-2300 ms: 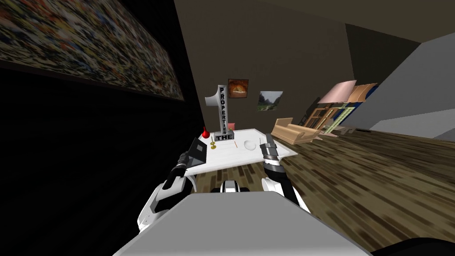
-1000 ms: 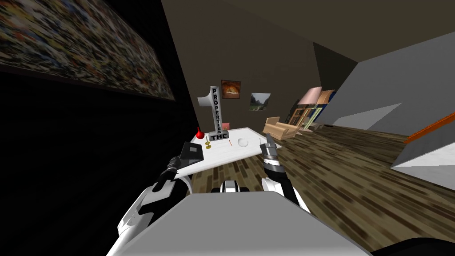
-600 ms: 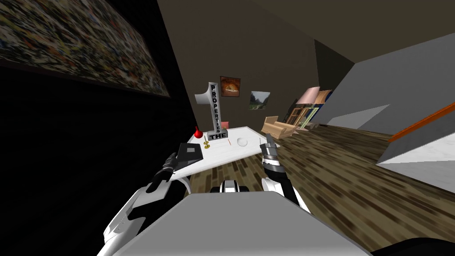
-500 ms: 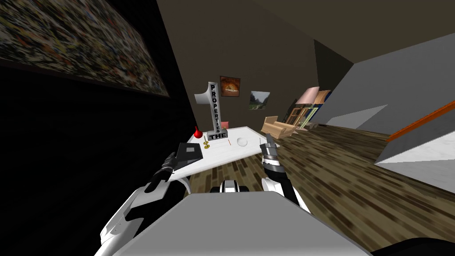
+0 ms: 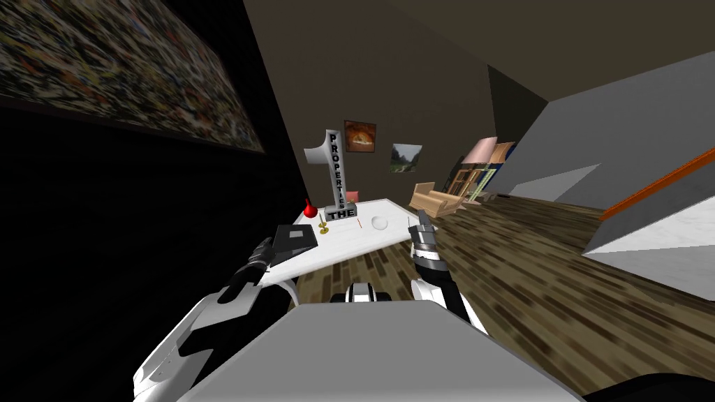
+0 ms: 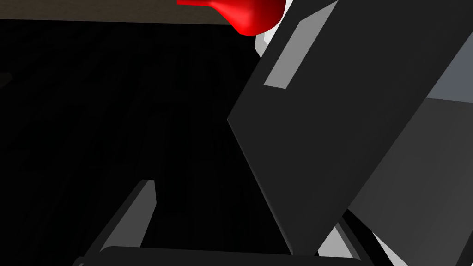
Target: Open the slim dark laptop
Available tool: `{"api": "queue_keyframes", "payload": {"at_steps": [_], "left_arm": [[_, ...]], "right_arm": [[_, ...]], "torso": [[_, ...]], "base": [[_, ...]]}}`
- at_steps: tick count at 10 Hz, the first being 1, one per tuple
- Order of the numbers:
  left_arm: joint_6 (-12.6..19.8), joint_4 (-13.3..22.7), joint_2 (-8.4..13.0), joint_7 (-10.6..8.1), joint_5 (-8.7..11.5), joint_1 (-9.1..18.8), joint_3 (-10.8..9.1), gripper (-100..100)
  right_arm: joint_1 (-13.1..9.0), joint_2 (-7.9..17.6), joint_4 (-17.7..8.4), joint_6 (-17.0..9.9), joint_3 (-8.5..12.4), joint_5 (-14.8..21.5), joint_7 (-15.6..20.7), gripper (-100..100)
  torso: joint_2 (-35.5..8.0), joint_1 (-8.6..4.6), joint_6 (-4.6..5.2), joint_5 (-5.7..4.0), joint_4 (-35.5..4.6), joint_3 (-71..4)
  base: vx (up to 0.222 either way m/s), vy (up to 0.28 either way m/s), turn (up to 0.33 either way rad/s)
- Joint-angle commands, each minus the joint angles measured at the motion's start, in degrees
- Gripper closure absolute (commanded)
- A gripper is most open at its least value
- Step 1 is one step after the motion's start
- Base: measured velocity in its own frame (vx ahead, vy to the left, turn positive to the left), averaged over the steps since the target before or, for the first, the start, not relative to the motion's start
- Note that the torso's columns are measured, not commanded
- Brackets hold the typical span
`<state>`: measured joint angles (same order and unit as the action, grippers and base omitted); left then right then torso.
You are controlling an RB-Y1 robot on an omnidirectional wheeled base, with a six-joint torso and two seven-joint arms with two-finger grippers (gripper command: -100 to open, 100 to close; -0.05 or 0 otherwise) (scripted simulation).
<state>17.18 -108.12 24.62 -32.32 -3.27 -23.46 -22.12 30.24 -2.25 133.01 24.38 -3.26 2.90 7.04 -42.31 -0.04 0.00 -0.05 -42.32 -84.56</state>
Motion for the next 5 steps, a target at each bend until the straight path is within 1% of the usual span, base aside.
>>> {"api": "queue_keyframes", "payload": {"at_steps": [1,5], "left_arm": [[0.0,0.1,0.0,0.01,0.0,0.0,0.04,0],[0.2,0.3,-0.1,0.02,0.0,-0.2,0.18,0]], "right_arm": [[0.0,0.0,0.0,0.0,0.0,0.0,0.0,0],[0.0,0.0,0.0,0.0,0.0,0.0,0.0,0]], "torso": [[0.0,0.0,0.0,-0.01,0.0,0.0],[-0.1,-0.07,0.0,-0.06,0.0,0.0]], "base": [[0.0,0.0,0.0],[0.0,0.0,0.0]]}}
